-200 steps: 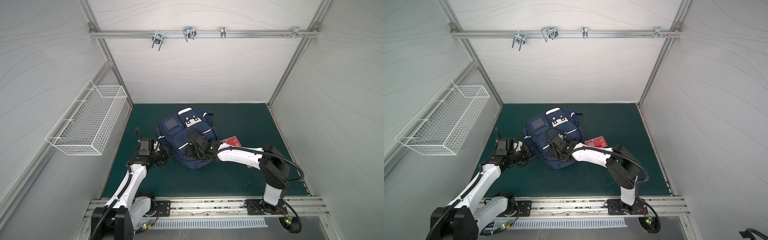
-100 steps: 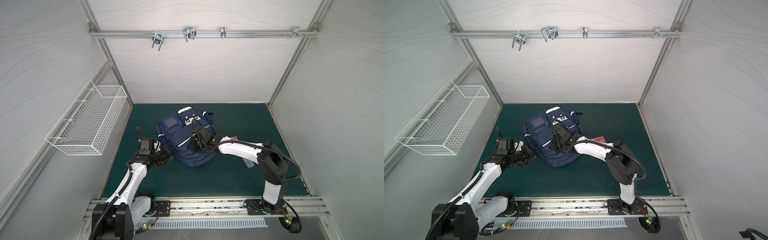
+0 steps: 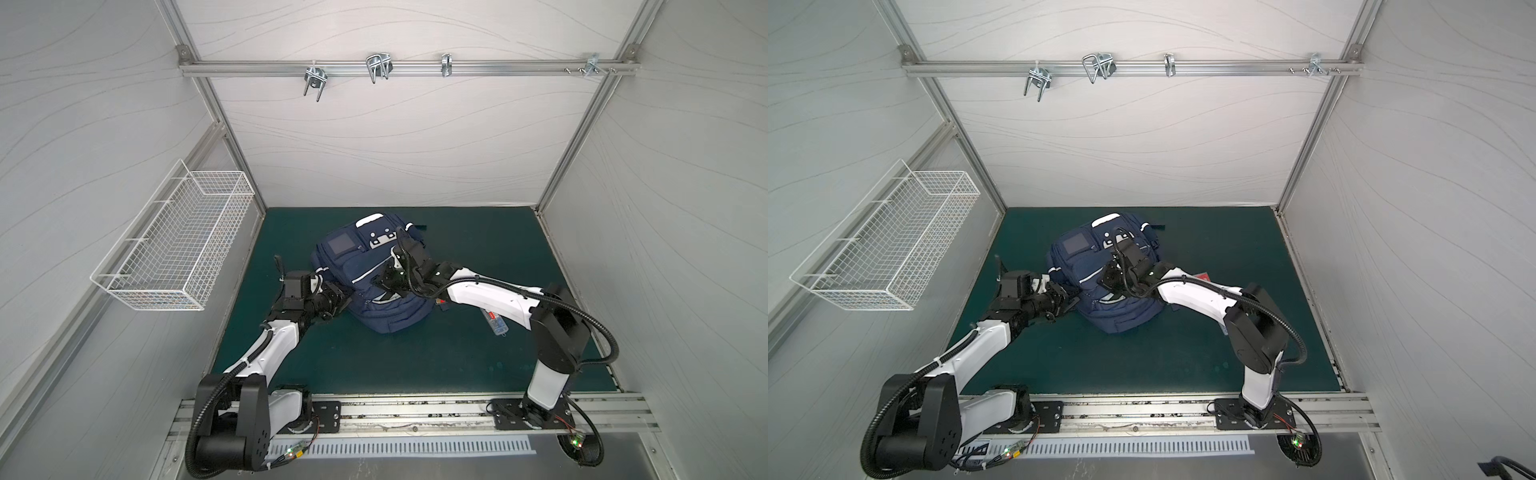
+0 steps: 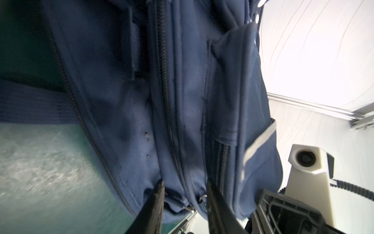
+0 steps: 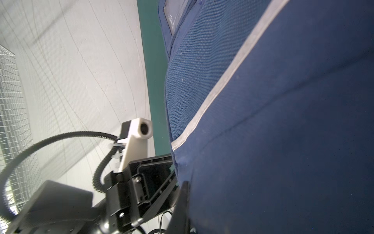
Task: Pack books, pencil case, and school supplies into a backpack
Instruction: Zip the student bag at the center of the table.
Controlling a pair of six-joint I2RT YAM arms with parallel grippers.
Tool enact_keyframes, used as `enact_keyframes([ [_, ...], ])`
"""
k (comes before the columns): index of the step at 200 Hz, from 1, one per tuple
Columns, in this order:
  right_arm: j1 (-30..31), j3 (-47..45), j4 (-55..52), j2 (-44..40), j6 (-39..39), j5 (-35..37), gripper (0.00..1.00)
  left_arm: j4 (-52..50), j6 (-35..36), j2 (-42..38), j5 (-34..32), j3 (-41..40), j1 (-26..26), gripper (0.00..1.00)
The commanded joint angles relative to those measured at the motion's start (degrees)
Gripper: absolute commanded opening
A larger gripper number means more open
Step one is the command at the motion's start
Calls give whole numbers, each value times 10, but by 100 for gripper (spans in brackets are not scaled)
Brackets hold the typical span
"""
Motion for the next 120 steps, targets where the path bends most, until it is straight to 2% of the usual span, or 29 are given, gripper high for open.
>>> enact_keyframes([
  [1, 1, 1, 51, -20, 14, -24, 0, 66, -21, 24, 20, 5, 3, 37],
  [27, 1, 5, 42, -24, 13, -20, 0, 94, -34, 54, 26, -2, 3, 38],
  [73, 10, -1, 45, -20, 19, -18, 0, 205, -83, 107, 37, 11, -4, 37],
  [98, 12, -4, 45, -20, 20, -15, 0, 251, -96, 134, 32, 20, -17, 27],
  [120, 12, -10, 45, -24, 19, -13, 0, 274, -109, 143, 36, 18, -18, 15],
])
